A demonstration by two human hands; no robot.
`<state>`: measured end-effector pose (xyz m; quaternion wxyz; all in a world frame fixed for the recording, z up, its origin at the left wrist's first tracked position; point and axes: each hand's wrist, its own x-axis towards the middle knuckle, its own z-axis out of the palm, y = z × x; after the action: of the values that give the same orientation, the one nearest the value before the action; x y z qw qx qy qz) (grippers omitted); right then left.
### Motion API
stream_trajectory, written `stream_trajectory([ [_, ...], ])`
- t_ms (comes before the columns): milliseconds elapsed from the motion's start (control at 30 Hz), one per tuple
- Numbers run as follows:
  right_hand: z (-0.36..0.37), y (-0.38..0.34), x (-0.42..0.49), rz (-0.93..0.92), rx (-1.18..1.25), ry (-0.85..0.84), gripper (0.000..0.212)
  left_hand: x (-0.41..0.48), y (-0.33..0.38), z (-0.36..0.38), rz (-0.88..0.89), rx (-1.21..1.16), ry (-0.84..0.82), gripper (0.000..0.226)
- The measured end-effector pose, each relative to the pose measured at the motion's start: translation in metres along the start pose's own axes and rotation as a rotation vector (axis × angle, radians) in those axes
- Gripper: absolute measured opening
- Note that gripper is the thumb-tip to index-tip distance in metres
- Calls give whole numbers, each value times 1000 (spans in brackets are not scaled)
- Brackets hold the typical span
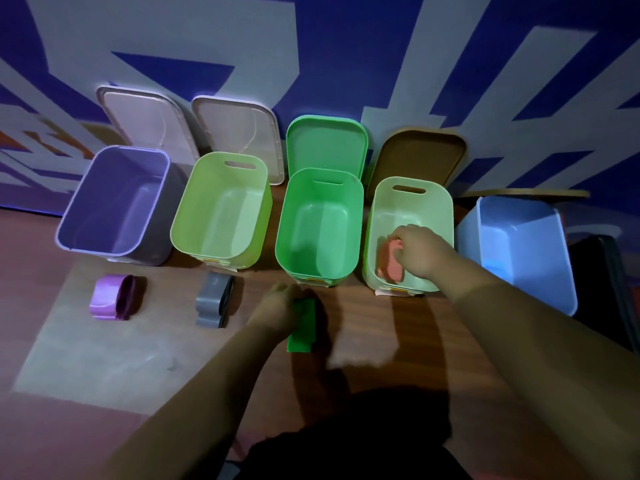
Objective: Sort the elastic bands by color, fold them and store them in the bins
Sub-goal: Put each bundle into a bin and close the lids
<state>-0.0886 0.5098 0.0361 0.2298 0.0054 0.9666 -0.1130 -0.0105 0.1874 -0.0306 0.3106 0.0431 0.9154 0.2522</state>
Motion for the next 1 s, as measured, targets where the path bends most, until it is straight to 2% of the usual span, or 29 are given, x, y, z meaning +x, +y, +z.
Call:
stream_trajectory([
  [133, -10, -10, -19, -34, 153, 83, 30, 7, -2, 4, 0, 118, -37, 45],
  [300, -4, -17, -35, -129, 276, 150, 23, 10, 6, 8, -20, 179, 29, 48],
  [467, 1, -20, -61, -270, 358, 216, 19, -17, 20, 14, -52, 142, 55, 23],
  [567, -2, -18, -77, -324, 413, 214, 13, -37, 32, 6, -14, 95, 95, 25],
  [633, -2, -20, -88, -377, 416, 158, 9, -51, 40, -3, -8, -31, 116, 29],
  [700, 3, -22, -98, -479, 381, 129, 9, -65, 50, -10, 2, -256, 152, 34],
  [833, 10, -27, -116, -580, 262, -143, 50, -92, 79, -14, 52, -597, 200, 32],
  [867, 13, -28, -118, -592, 206, -163, 51, -98, 85, -15, 61, -651, 201, 32],
  [1000, 17, -30, -122, -565, 163, -86, 31, -116, 93, -6, 21, -733, 227, 31],
])
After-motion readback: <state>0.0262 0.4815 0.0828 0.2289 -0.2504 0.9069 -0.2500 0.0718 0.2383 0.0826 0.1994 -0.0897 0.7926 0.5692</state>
